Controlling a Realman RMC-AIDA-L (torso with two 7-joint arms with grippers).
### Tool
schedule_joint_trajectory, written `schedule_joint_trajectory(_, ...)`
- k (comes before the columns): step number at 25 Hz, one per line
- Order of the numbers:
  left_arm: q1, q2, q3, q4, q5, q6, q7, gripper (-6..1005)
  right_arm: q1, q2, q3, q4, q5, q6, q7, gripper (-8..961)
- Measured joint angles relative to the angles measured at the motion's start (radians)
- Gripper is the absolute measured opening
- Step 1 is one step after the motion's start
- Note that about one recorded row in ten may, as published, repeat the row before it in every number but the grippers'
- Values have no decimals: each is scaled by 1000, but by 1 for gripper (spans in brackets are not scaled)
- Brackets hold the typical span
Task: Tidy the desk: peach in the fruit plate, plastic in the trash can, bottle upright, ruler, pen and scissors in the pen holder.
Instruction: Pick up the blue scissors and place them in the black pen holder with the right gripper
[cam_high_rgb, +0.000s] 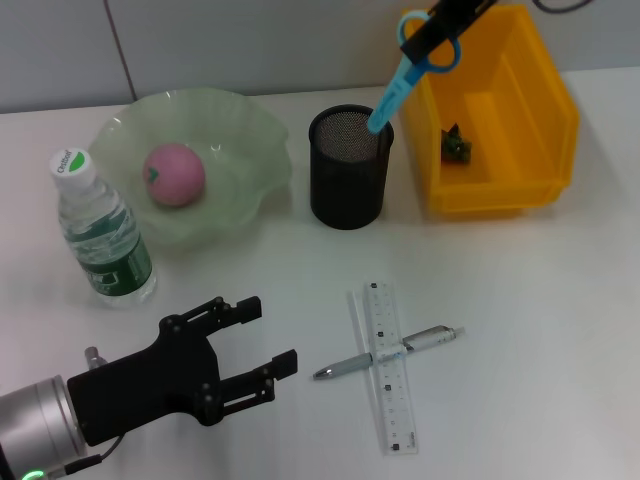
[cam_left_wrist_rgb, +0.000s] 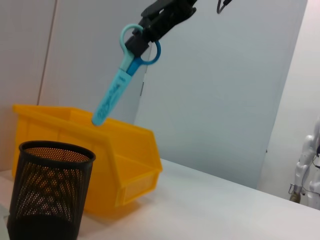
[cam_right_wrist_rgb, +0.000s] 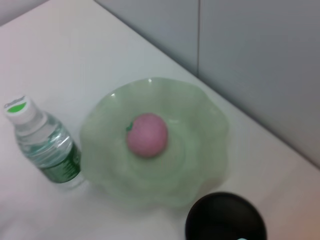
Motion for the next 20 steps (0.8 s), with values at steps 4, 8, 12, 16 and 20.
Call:
schedule_joint_trajectory(4,0,-4,-5,-9,0,7,1,785,29,5,-7,11,-33,29,3,91)
schedule_joint_trajectory(8,2,-9,-5,-10,0,5,1,785,71,13,-13,117,-66,99,1,92)
schedule_joint_trajectory(12,3,-13,-6,-11,0,2,5,786,95,13,-42,201,-69,159,0,92)
schedule_joint_trajectory(16,2,-19,-10,-20,0,1,9,786,119,19,-95,291,-77,236,2,92)
schedule_joint_trajectory(20,-3,-22,-21,-39,-1,0,13,785,139,38,-109,355,-119,294,4,93)
